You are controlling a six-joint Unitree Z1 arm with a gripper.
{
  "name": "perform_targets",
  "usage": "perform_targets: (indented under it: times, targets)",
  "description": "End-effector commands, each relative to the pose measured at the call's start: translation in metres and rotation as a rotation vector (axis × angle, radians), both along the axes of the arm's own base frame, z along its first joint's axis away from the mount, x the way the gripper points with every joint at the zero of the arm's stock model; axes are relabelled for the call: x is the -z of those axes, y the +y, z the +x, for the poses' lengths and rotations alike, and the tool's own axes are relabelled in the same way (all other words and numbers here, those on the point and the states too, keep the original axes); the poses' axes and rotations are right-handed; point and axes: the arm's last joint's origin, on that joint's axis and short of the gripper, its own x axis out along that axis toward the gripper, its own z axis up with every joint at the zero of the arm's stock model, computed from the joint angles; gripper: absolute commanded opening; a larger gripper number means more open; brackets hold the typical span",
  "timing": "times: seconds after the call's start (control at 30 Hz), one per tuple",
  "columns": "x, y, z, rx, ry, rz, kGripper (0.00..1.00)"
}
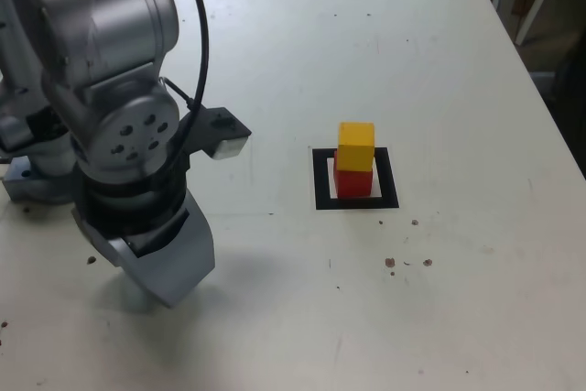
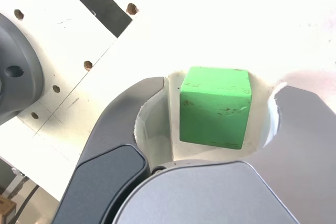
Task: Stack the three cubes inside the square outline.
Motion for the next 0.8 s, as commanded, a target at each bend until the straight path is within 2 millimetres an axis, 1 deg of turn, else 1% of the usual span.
perform_targets:
  times: [0.0,0.57,0.67,0.77]
  targets:
    - [0.000,-0.001,0.000,-0.001,-0.002,0.002,0.33]
    - [-0.004,-0.001,0.001,-0.004,-0.010,0.003,0.31]
    - [-0.009,-0.002,0.002,-0.002,-0.011,0.012,0.31]
    - [-0.022,-0.005,0.008,-0.003,-0.018,0.021,0.31]
